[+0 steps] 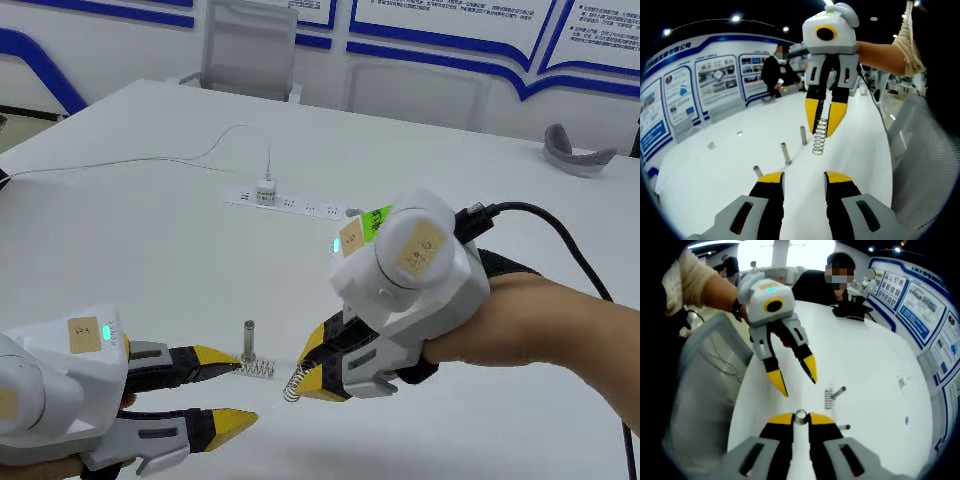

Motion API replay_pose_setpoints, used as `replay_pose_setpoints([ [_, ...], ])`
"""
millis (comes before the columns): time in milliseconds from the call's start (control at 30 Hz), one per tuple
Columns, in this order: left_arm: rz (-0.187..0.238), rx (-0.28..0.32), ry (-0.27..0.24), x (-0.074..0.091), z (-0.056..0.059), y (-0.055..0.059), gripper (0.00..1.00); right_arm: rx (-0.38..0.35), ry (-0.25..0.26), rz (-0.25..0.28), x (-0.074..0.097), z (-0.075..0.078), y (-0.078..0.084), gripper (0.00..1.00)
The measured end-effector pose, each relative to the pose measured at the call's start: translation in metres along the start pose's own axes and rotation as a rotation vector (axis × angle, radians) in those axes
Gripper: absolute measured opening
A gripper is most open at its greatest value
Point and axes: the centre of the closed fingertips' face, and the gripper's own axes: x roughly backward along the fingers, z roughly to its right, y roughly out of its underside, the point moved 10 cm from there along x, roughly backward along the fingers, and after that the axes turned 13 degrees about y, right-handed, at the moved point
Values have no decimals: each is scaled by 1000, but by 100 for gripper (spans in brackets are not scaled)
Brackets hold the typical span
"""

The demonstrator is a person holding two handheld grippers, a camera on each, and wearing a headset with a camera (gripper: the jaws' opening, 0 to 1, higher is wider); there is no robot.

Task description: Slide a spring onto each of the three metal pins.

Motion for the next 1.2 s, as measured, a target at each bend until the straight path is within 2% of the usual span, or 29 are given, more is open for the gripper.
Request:
replay_pose_setpoints([
  [567, -3, 44, -67, 11, -1, 8, 46, -38, 35, -45, 5, 21, 16, 12],
  [967, -5, 53, -80, 14, -1, 11, 48, -53, 60, -74, 2, 45, 21, 12],
  [1200, -1, 55, -81, 13, -1, 10, 49, -76, 85, -115, -6, 61, 26, 12],
])
